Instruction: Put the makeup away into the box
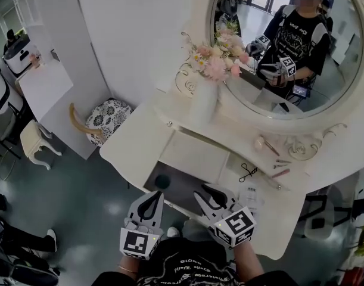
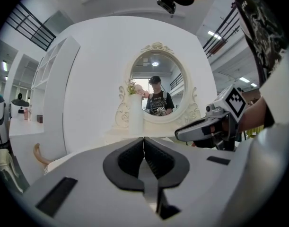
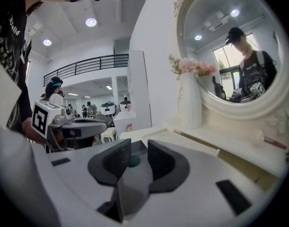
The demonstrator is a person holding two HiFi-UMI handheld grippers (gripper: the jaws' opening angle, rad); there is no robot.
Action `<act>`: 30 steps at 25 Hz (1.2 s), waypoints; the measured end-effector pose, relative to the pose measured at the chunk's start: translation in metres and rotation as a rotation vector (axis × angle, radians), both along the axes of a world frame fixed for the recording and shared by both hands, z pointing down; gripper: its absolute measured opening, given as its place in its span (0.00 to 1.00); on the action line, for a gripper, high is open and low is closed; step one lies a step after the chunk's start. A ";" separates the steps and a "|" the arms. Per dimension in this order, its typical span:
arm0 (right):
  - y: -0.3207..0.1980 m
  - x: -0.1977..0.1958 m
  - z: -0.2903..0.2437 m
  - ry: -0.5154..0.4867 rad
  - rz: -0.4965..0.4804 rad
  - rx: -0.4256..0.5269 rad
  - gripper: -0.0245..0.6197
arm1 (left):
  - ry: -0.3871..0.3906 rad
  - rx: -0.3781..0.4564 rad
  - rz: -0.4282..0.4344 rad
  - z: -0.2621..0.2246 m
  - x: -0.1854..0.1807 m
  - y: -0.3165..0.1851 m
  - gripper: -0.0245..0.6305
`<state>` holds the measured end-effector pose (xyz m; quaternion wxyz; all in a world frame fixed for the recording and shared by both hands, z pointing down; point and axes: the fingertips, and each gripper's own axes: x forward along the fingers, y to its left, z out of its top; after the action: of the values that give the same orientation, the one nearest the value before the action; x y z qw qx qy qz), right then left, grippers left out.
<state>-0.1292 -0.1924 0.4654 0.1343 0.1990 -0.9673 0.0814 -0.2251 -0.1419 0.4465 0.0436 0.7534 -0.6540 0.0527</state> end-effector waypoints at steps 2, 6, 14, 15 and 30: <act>-0.001 0.011 0.000 -0.010 0.037 0.000 0.19 | -0.003 -0.017 0.002 0.000 0.005 -0.003 0.06; -0.004 0.030 0.000 -0.018 0.109 0.019 0.12 | 0.010 0.003 0.066 0.004 0.025 -0.004 0.06; 0.002 0.053 0.016 0.057 0.211 0.052 0.06 | 0.023 -0.011 0.108 0.012 0.040 -0.003 0.06; 0.002 0.056 0.018 0.062 0.227 0.049 0.06 | 0.026 -0.014 0.110 0.013 0.041 -0.003 0.06; -0.007 0.077 0.013 0.086 0.315 0.089 0.05 | 0.014 -0.018 0.168 0.017 0.057 -0.009 0.06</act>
<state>-0.0518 -0.1993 0.4787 0.1522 0.3573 -0.9201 0.0499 -0.1678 -0.1512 0.4634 0.0503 0.8054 -0.5878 0.0567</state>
